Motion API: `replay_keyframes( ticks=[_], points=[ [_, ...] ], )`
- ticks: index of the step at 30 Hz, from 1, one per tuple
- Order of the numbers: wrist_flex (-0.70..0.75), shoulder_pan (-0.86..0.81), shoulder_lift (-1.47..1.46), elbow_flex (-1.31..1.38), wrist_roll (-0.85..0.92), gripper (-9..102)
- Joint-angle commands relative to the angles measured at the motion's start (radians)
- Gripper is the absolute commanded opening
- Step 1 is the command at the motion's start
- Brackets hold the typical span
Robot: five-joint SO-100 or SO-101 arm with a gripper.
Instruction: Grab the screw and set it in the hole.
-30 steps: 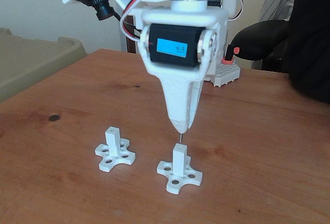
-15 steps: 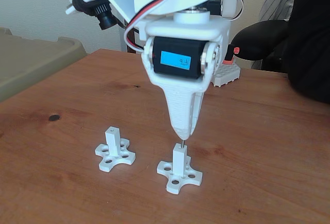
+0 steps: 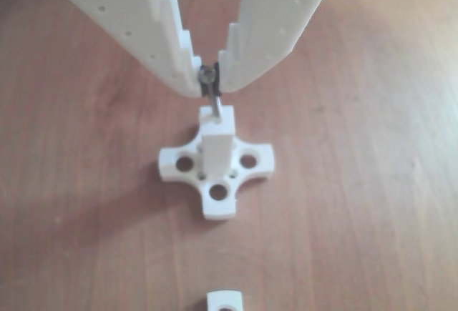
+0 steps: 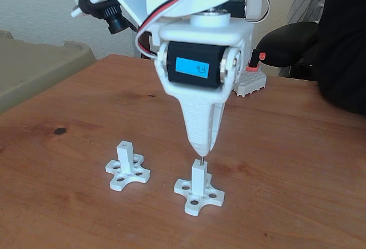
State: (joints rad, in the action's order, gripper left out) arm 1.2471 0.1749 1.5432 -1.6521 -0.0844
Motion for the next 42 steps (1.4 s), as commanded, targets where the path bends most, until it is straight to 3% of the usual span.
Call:
replay_keyframes(
  ticks=[1,42],
  points=[
    [-0.009,-0.015,0.020,0.012,0.012,-4],
    [-0.006,-0.012,0.021,0.015,0.014,-4]
  ],
)
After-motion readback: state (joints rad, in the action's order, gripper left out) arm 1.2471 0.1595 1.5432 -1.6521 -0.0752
